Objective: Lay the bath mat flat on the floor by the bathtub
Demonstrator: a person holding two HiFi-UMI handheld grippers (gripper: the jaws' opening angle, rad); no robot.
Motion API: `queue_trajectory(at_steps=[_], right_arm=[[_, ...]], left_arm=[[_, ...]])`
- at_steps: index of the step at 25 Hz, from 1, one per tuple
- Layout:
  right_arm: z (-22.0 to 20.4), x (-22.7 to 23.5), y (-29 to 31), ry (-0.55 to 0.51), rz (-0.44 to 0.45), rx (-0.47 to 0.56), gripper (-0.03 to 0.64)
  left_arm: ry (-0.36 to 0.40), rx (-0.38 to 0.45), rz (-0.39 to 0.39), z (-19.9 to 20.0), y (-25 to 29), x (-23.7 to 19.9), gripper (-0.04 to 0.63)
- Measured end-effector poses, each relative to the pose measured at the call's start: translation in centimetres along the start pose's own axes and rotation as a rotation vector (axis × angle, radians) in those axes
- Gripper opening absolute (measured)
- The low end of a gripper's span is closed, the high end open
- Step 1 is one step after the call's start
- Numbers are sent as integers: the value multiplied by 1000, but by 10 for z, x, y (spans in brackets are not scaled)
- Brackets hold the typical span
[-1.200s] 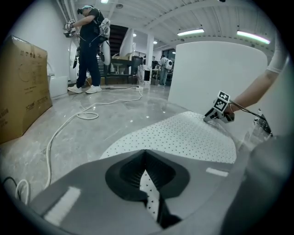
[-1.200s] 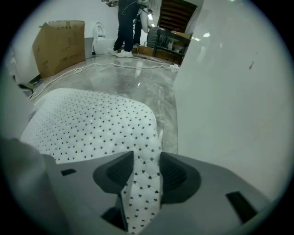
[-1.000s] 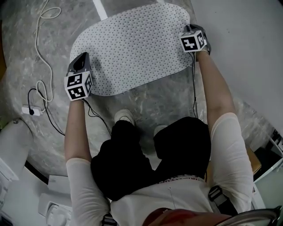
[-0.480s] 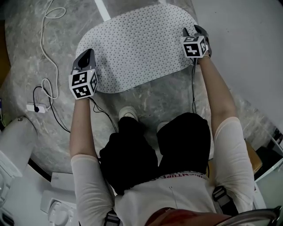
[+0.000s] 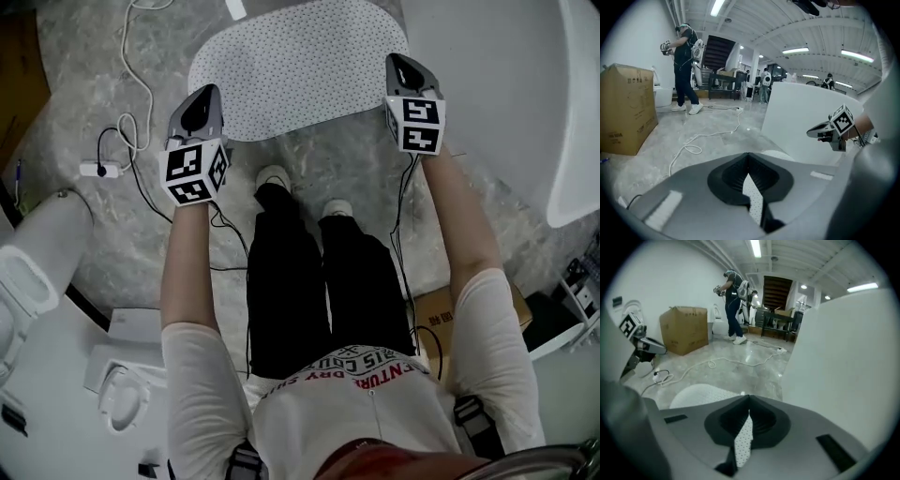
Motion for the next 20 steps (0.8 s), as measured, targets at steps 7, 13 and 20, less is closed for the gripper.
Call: queue_trajectory(at_steps=[7, 13, 20], right_arm=[[157, -1, -115, 78, 77, 126, 8], [283, -5, -221, 80, 111, 254, 8], [402, -5, -364, 43, 170, 457, 7]], left_arm=[[14, 96, 25, 167, -88, 41, 8], [12, 161, 36, 285, -178, 86, 8], [61, 277, 10, 402, -284, 155, 8]])
Point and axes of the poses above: the fingertips, and each gripper's own axes: y forward along the fingers, x to its right, z out of its top, the point moved 6 cm from there along -y, backward along the fingers, and after that the axes turned 13 degrees about x, right-handed, at the moved point
